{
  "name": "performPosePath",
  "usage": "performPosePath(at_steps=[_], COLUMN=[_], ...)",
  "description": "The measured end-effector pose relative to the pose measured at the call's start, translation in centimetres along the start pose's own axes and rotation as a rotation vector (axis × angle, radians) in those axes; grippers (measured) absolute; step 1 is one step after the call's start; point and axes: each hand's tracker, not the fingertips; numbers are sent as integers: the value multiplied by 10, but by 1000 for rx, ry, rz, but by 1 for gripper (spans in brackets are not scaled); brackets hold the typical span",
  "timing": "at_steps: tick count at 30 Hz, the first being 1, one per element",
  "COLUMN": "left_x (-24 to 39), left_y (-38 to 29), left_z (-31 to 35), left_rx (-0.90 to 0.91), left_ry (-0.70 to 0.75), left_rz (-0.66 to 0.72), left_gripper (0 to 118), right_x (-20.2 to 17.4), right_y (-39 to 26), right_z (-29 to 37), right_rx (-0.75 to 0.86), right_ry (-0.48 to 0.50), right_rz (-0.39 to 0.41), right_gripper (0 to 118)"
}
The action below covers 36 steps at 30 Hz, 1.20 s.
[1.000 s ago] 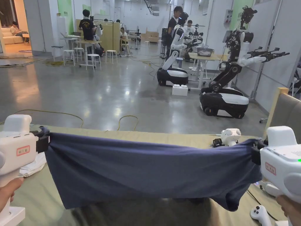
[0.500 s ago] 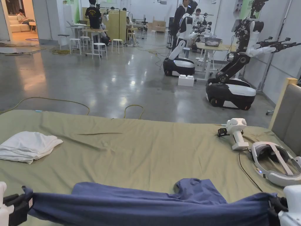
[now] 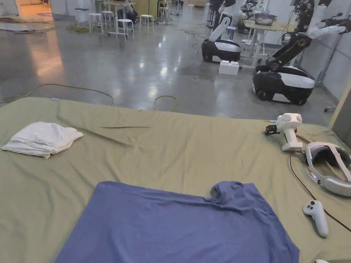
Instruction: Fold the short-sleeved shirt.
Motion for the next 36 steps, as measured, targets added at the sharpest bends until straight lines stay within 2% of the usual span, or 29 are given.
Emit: performPosePath(at_steps=[5,7,9,11,13,18,24,28,29,30,31,32,33,35,36], left_x=[-5,-6,-7,-10,-11,-1,38,73,81,88,96,101,107,116,121], left_y=[-12,-13,-13,-9,-2,28,78,107,113,119,125,130,135,141,144], left_z=[-21,-20,-16,-11,-4,4,0,10,12,16,19,22,25,31,34], left_rx=[-76,-88,-97,-96,-59,88,247,406,448,488,516,541,576,632,649], left_ry=[18,18,26,45,62,65,3,-5,2,12,28,37,42,50,73], left_rz=[-33,-40,-40,-26,-4,28,33,-6,-17,-26,-36,-39,-45,-67,-84], left_gripper=[8,13,26,36,46,47,47,46,46,45,45,43,34,13,5], right_x=[1,3,4,5,2,-9,-37,-55,-59,-63,-66,-69,-71,-74,-76], right_y=[-10,-11,-12,-9,-2,32,84,113,119,125,130,135,138,143,146], right_z=[-14,-13,-6,1,16,32,41,52,55,59,62,64,66,70,71], right_rx=[-60,-77,-81,-64,5,200,482,668,713,751,781,813,845,893,909], right_ry=[24,19,8,-26,-23,-10,27,4,-2,-13,-22,-34,-51,-43,-49], right_rz=[-12,-30,-38,-44,-50,-104,-188,-230,-231,-228,-227,-228,-230,-222,-215], right_gripper=[9,24,51,53,60,63,63,58,52,37,27,22,18,0,0])
